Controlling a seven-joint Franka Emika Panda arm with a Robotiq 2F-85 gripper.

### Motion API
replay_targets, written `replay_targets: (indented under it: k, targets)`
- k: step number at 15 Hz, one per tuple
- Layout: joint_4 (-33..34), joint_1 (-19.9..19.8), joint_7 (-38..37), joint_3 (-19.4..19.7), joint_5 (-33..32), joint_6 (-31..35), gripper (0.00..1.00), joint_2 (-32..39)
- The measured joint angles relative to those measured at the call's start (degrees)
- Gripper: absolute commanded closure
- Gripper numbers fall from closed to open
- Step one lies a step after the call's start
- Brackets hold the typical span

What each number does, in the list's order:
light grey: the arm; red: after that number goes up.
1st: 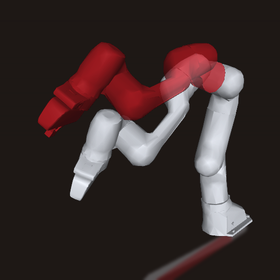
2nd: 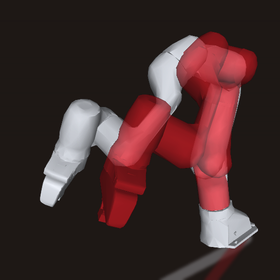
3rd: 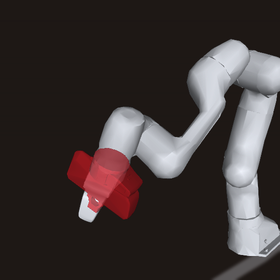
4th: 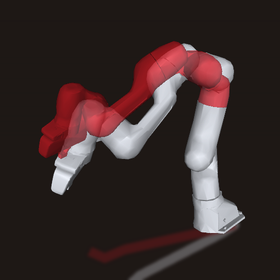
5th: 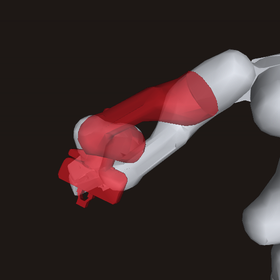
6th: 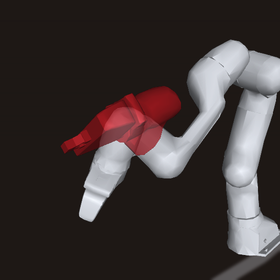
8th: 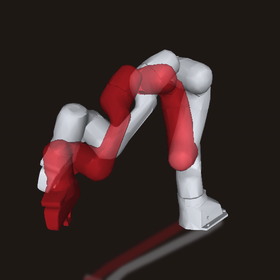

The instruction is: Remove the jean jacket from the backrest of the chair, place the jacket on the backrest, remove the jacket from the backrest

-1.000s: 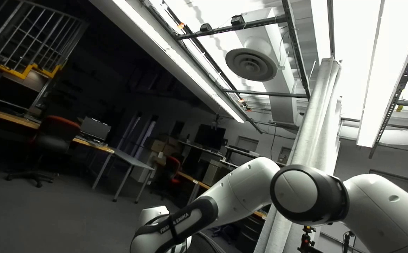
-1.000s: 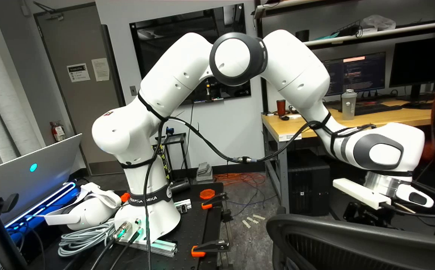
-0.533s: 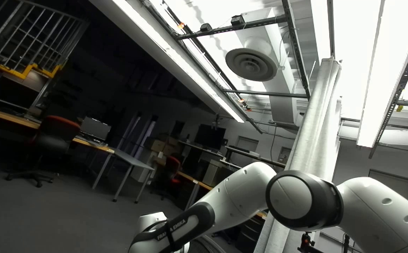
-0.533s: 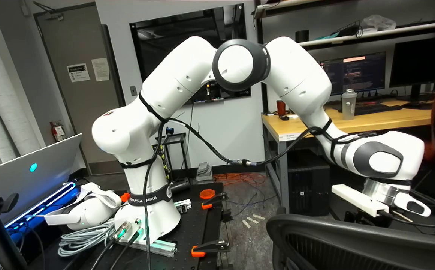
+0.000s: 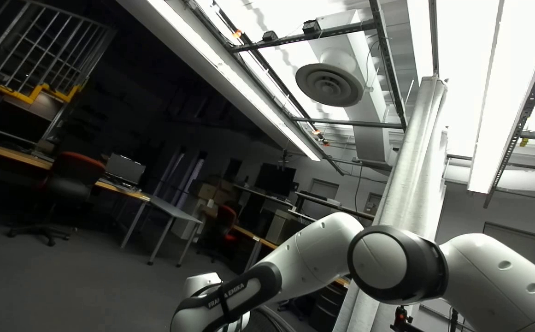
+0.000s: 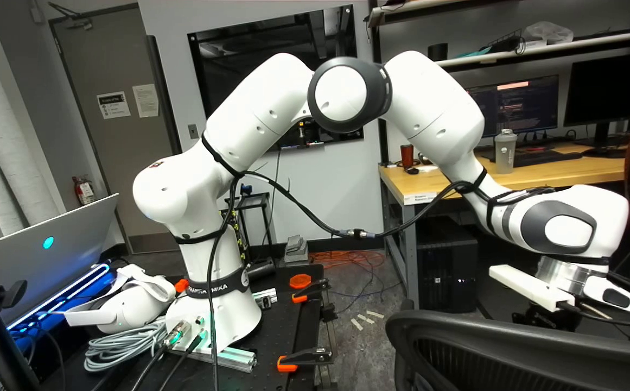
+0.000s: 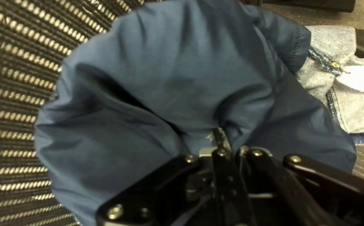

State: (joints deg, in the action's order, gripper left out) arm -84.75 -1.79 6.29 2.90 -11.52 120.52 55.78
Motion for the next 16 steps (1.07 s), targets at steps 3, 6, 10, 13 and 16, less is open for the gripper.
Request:
replay_targets:
  k: [3, 6, 10, 13, 16]
  targets:
    - [0.68, 0.01, -1.3, 0.08, 0.0, 0.29, 0.99, -0.34]
    - [0.66, 0.15, -2.95, 0.07, 0.04, 1.67, 0.99, -1.78]
    - [0.44, 0.53, -5.31, -0.21, 0.96, 2.75, 0.99, -6.05]
    - [0.35, 1.03, -7.16, -0.37, 1.48, 2.76, 0.99, -10.34]
    - [0.37, 1.33, -8.93, -0.41, 2.16, 2.72, 0.99, -14.23]
